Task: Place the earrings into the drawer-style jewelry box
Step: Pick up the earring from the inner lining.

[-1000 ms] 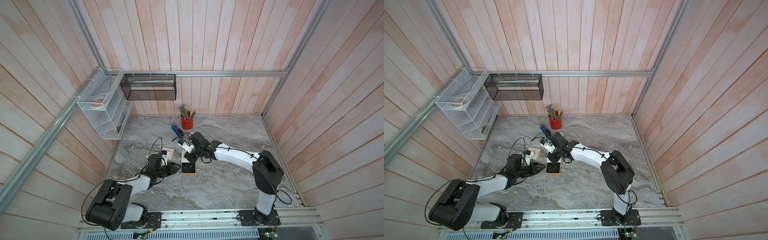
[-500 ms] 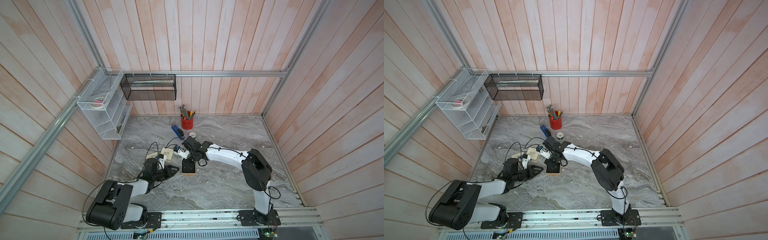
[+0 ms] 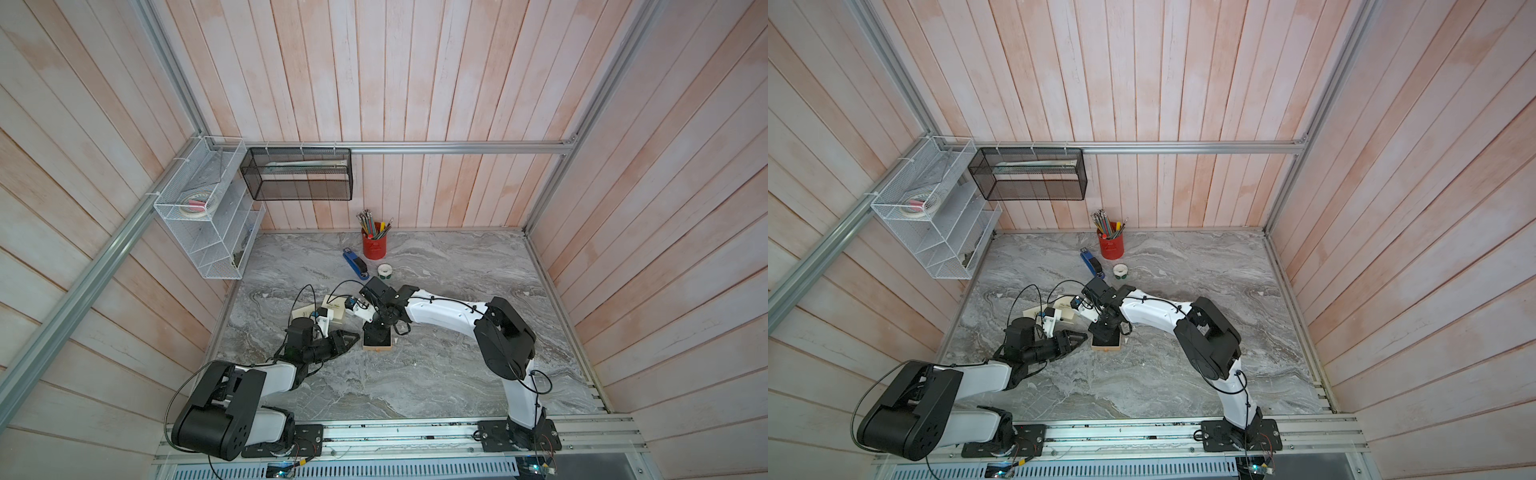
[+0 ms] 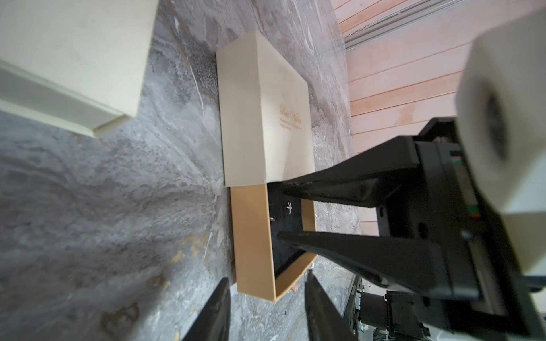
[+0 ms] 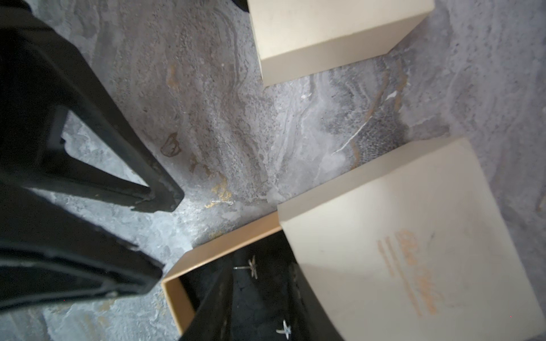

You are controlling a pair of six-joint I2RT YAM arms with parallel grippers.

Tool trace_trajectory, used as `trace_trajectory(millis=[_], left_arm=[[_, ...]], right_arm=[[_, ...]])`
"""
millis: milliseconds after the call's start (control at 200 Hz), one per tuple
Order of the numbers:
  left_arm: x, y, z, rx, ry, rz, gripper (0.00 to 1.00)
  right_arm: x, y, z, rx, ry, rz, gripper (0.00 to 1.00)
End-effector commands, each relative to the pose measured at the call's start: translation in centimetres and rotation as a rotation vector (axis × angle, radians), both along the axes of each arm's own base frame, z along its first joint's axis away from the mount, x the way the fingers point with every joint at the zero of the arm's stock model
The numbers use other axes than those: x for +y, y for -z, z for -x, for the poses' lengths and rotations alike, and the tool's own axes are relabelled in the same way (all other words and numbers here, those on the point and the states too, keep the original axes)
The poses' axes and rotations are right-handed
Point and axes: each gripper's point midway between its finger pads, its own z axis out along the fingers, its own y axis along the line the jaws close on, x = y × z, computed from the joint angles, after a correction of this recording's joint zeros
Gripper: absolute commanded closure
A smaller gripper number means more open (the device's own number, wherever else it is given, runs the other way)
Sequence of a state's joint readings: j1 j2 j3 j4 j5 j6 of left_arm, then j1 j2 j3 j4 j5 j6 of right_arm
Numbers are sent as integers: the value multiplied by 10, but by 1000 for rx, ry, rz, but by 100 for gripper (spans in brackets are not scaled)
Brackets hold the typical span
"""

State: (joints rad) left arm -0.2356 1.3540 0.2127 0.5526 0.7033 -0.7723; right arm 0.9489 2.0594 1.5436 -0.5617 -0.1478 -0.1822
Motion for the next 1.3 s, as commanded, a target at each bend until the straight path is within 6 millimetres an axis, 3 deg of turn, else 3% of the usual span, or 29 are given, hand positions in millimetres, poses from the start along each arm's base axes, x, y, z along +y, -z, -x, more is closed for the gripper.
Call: trace_trajectory(millis=[0,1075,1290], left_arm=[[-1,0,2,-3,13,13,58],[-2,4,0,3,19,3,58],[-2,4,1,2,21,3,58]], right_arm=[[2,5,3,5,-16,26,67],[0,20,0,-6,-5,74,75],[2,13,-1,-11,2,55,83]])
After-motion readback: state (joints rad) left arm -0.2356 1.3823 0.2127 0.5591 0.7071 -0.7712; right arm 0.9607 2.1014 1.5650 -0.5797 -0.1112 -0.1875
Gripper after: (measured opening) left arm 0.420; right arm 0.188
